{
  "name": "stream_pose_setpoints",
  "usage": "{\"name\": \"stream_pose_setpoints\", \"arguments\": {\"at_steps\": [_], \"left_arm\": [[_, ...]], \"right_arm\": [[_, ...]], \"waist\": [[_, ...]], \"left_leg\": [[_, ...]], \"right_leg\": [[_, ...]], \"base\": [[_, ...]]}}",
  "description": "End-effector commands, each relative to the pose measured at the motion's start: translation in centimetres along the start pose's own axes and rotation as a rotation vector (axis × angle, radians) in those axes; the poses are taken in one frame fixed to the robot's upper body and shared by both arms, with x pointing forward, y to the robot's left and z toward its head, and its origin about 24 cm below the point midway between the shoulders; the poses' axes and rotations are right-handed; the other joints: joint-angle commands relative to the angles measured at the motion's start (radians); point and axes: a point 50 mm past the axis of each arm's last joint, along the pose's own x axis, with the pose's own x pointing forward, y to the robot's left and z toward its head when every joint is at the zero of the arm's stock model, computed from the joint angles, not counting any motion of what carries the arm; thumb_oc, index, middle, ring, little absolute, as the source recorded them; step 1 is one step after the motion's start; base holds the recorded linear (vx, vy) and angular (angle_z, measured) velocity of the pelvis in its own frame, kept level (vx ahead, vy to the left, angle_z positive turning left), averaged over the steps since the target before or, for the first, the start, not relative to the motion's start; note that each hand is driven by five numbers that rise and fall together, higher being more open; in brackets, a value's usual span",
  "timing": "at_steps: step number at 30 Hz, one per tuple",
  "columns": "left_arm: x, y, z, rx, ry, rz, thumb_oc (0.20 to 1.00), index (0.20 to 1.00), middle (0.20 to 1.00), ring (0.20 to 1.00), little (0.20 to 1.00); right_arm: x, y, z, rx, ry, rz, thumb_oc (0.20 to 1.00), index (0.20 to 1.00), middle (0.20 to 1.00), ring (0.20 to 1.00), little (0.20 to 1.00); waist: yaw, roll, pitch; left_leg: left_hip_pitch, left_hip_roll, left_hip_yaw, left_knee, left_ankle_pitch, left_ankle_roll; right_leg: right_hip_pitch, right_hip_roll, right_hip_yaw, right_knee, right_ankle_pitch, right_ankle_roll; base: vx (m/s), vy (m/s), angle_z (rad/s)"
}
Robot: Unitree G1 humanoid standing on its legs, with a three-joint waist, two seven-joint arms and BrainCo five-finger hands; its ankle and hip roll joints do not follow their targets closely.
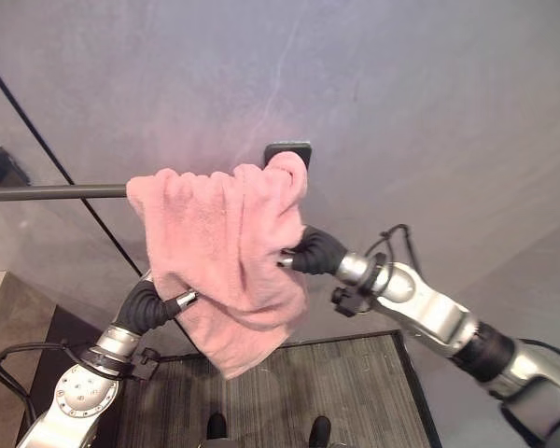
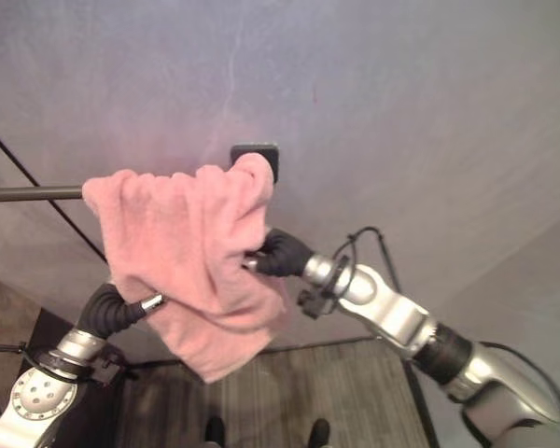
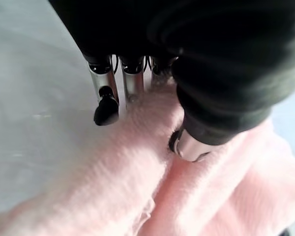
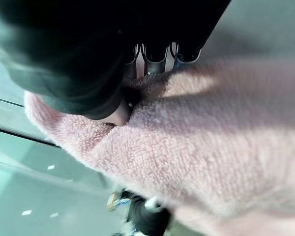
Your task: Put brush and paste in cup on sink, flatten towel.
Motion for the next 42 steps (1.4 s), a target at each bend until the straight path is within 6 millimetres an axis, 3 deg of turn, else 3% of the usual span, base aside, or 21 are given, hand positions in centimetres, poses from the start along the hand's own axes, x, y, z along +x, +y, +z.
{"name": "stream_pose_setpoints", "arguments": {"at_steps": [1,4,8,9,11,19,25,27,29,34,35,36,37,40,42], "left_arm": [[1.2,1.3,-0.5,-0.049,-0.026,0.097,0.200,0.200,0.200,0.200,0.200],[1.0,1.5,-2.0,0.013,0.036,0.124,0.200,0.200,0.200,0.200,0.200],[1.3,2.1,-0.5,-0.046,-0.056,0.199,0.200,0.200,0.200,0.200,0.200],[1.3,2.1,-0.4,-0.047,-0.055,0.198,0.200,0.200,0.200,0.200,0.200],[1.3,2.7,1.3,-0.019,-0.136,0.224,0.200,0.200,0.200,0.200,0.200],[0.7,3.4,4.0,-0.054,-0.268,0.308,0.200,0.200,0.200,0.200,0.200],[0.8,3.2,3.6,-0.155,-0.277,0.348,0.200,0.200,0.200,0.200,0.200],[0.8,2.9,2.7,-0.230,-0.250,0.377,0.200,0.200,0.200,0.200,0.200],[0.7,3.0,2.2,-0.279,-0.246,0.427,0.200,0.200,0.200,0.200,0.200],[0.6,3.2,1.6,-0.347,-0.257,0.513,0.200,0.200,0.200,0.200,0.200],[0.3,2.9,0.3,-0.415,-0.214,0.574,0.200,0.200,0.200,0.200,0.200],[0.3,2.6,-0.5,-0.423,-0.173,0.585,0.200,0.200,0.200,0.200,0.200],[0.3,2.0,-1.6,-0.429,-0.115,0.578,0.200,0.200,0.200,0.200,0.200],[0.8,1.0,-3.2,-0.381,-0.024,0.530,0.200,0.200,0.200,0.200,0.200],[1.3,0.8,-2.5,-0.302,-0.045,0.452,0.200,0.200,0.200,0.200,0.200]], "right_arm": [[0.8,-0.9,1.8,0.022,-0.099,-0.048,0.200,0.200,0.200,0.200,0.200],[1.7,-1.0,1.0,-0.008,-0.106,-0.129,0.200,0.200,0.200,0.200,0.200],[1.1,-0.5,4.2,0.008,-0.307,-0.170,0.200,0.200,0.200,0.200,0.200],[1.0,-0.4,4.2,0.010,-0.306,-0.170,0.200,0.200,0.200,0.200,0.200],[0.5,0.1,6.4,0.020,-0.418,-0.127,0.200,0.200,0.200,0.200,0.200],[-1.0,0.6,8.2,0.008,-0.486,-0.084,0.200,0.200,0.200,0.200,0.200],[0.2,0.9,6.3,0.061,-0.396,-0.063,0.200,0.200,0.200,0.200,0.200],[1.5,1.0,3.7,0.081,-0.295,-0.091,0.200,0.200,0.200,0.200,0.200],[2.0,1.1,3.1,0.049,-0.275,-0.105,0.200,0.200,0.200,0.200,0.200],[2.5,1.8,3.8,0.058,-0.332,-0.087,0.200,0.200,0.200,0.200,0.200],[2.7,2.3,3.4,0.112,-0.328,-0.071,0.325,0.325,0.325,0.325,0.325],[2.8,2.4,3.0,0.134,-0.316,-0.078,0.291,0.291,0.291,0.291,0.291],[2.8,2.5,2.3,0.157,-0.290,-0.083,0.200,0.200,0.200,0.200,0.200],[2.7,2.8,0.4,0.161,-0.213,-0.106,0.200,0.200,0.200,0.200,0.200],[2.1,2.4,0.6,0.075,-0.218,-0.138,0.200,0.200,0.200,0.200,0.200]], "waist": [[0.019,-0.034,0.023],[0.038,-0.031,0.022],[0.042,-0.028,0.020],[0.041,-0.028,0.019],[0.045,-0.029,0.019],[0.044,-0.034,0.015],[0.051,-0.035,0.022],[0.070,-0.031,0.026],[0.080,-0.030,0.028],[0.096,-0.032,0.035],[0.108,-0.033,0.037],[0.108,-0.035,0.036],[0.107,-0.035,0.036],[0.109,-0.032,0.036],[0.105,-0.025,0.036]], "left_leg": [[0.012,0.090,0.056,0.004,0.037,-0.079],[0.005,0.086,0.046,0.004,0.038,-0.077],[-0.001,0.083,0.038,0.004,0.037,-0.075],[-0.001,0.083,0.037,0.004,0.037,-0.075],[-0.004,0.082,0.032,0.004,0.036,-0.076],[-0.005,0.078,0.027,0.004,0.034,-0.078],[-0.007,0.078,0.027,0.004,0.037,-0.077],[-0.006,0.077,0.024,0.004,0.038,-0.075],[-0.008,0.076,0.023,0.004,0.039,-0.075],[-0.012,0.076,0.017,0.004,0.039,-0.075],[-0.012,0.078,0.012,0.004,0.036,-0.077],[-0.018,0.074,0.008,0.004,0.041,-0.075],[-0.018,0.073,0.007,0.004,0.041,-0.074],[-0.020,0.071,0.002,0.004,0.042,-0.072],[-0.022,0.068,-0.002,0.004,0.041,-0.072]], "right_leg": [[0.006,-0.183,-0.074,0.031,0.115,0.137],[0.013,-0.187,-0.085,0.029,0.116,0.135],[0.014,-0.191,-0.091,0.032,0.114,0.136],[0.014,-0.191,-0.092,0.033,0.113,0.136],[0.016,-0.192,-0.092,0.032,0.110,0.136],[0.025,-0.191,-0.093,0.022,0.102,0.131],[0.025,-0.191,-0.094,0.020,0.100,0.127],[0.029,-0.192,-0.102,0.021,0.099,0.125],[0.031,-0.192,-0.104,0.020,0.099,0.124],[0.036,-0.196,-0.116,0.021,0.099,0.123],[0.046,-0.195,-0.124,0.019,0.094,0.122],[0.044,-0.198,-0.128,0.019,0.097,0.122],[0.045,-0.198,-0.127,0.018,0.096,0.122],[0.047,-0.196,-0.129,0.019,0.094,0.121],[0.048,-0.195,-0.127,0.018,0.092,0.123]], "base": [[-0.01,-0.005,0.05],[0.00,0.005,0.13],[0.00,0.009,0.07],[0.00,0.004,0.06],[0.00,0.003,0.02],[0.00,0.001,0.01],[0.00,0.000,0.00],[0.00,0.000,0.00],[0.00,0.000,0.00],[0.00,0.000,0.00],[0.00,-0.016,0.04],[0.00,-0.013,0.05],[-0.01,0.003,0.09],[0.00,0.003,0.17],[0.00,0.020,0.06]]}}
